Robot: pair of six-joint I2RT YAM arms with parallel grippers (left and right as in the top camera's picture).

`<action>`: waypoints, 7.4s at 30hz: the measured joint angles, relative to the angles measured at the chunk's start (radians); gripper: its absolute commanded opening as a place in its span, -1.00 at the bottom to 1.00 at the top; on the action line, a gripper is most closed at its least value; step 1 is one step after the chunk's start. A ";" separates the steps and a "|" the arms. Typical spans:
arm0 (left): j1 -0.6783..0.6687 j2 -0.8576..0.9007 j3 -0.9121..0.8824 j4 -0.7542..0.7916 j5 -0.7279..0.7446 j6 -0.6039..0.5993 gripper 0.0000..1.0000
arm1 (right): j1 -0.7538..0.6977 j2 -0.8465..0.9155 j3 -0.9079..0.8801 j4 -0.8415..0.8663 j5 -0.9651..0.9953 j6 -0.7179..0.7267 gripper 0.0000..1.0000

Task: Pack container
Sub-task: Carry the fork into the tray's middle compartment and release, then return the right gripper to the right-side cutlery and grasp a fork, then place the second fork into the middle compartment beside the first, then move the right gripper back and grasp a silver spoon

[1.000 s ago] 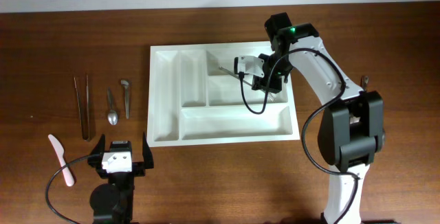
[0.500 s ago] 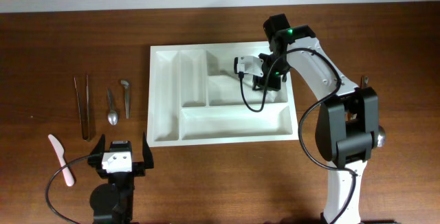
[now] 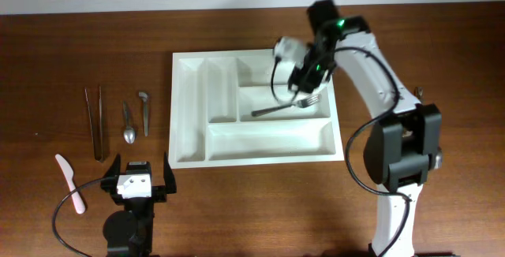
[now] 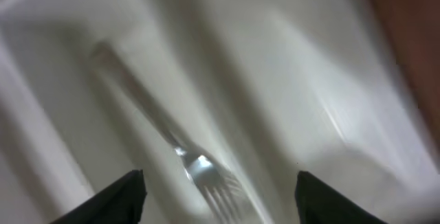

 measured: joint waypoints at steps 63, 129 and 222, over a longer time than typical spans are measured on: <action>0.000 0.000 0.000 0.000 0.000 0.000 0.99 | -0.491 -0.029 -0.197 -0.023 0.225 0.630 -0.47; 0.000 0.000 0.000 0.000 0.000 0.000 0.99 | -0.354 -0.032 0.161 0.106 0.044 0.356 -0.92; 0.000 0.000 0.000 0.000 0.000 0.000 0.98 | -0.612 0.041 -0.283 -0.114 0.150 0.572 -0.24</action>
